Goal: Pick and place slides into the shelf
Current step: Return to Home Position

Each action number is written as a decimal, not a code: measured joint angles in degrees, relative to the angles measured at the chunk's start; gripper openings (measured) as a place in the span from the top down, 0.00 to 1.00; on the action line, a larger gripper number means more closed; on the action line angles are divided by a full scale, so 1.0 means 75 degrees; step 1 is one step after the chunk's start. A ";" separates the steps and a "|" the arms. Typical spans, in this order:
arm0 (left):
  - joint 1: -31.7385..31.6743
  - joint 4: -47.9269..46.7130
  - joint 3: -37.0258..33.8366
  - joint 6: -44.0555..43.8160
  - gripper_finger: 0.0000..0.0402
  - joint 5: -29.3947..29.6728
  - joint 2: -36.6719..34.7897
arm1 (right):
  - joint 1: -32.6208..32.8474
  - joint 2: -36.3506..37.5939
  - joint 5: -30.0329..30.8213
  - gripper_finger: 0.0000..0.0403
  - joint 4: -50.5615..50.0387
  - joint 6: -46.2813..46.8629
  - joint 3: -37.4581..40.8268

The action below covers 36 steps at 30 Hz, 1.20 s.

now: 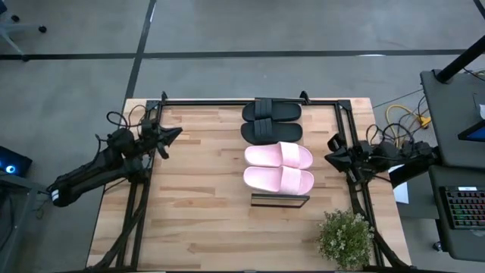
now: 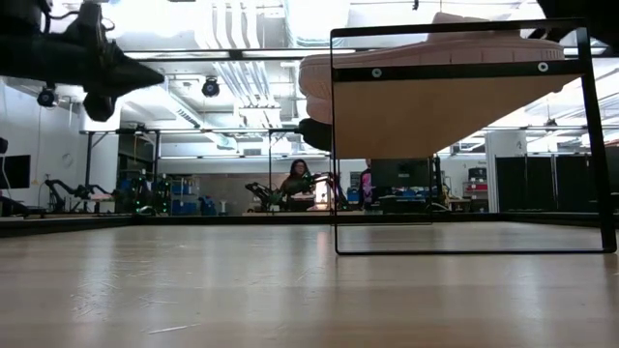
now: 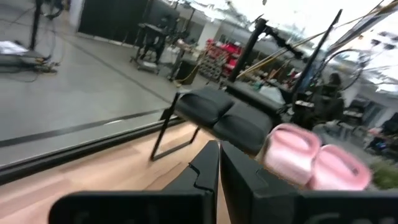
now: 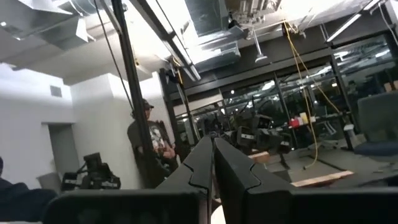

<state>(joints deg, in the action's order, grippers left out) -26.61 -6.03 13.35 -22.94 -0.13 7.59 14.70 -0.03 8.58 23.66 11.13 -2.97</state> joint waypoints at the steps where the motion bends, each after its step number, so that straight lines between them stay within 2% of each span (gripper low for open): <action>1: 0.0000 -0.0138 -0.0043 0.0046 1.00 0.0071 -0.0081 | -0.0001 0.0000 0.0000 0.98 0.0187 0.0048 0.0140; 8: 0.0000 -0.0120 -0.0673 0.0047 1.00 0.0130 -0.0767 | -0.0001 -0.0044 0.0000 0.98 0.0196 0.0278 0.0340; 15: 0.0000 0.2090 -0.1648 -0.0078 1.00 0.0152 -0.0728 | -0.0001 -0.0006 -0.0003 0.98 0.0083 0.0283 0.0334; 20: 0.0000 0.1997 -0.1714 -0.0007 1.00 0.0157 -0.0717 | 0.0001 -0.0015 -0.0003 0.98 -0.0138 0.0325 0.0328; 27: 0.0000 0.0998 -0.1717 -0.0069 1.00 0.0159 -0.0720 | -0.0001 -0.0015 -0.0003 0.98 -0.0765 0.0773 0.0328; 36: 0.0000 0.0941 -0.1714 0.0315 1.00 0.0124 -0.0380 | 0.0000 -0.0015 -0.0017 0.98 -0.2087 0.1200 0.0328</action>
<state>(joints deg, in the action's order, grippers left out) -26.61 1.02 0.49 -20.58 0.80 4.74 14.70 -0.14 8.45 8.00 20.13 -0.51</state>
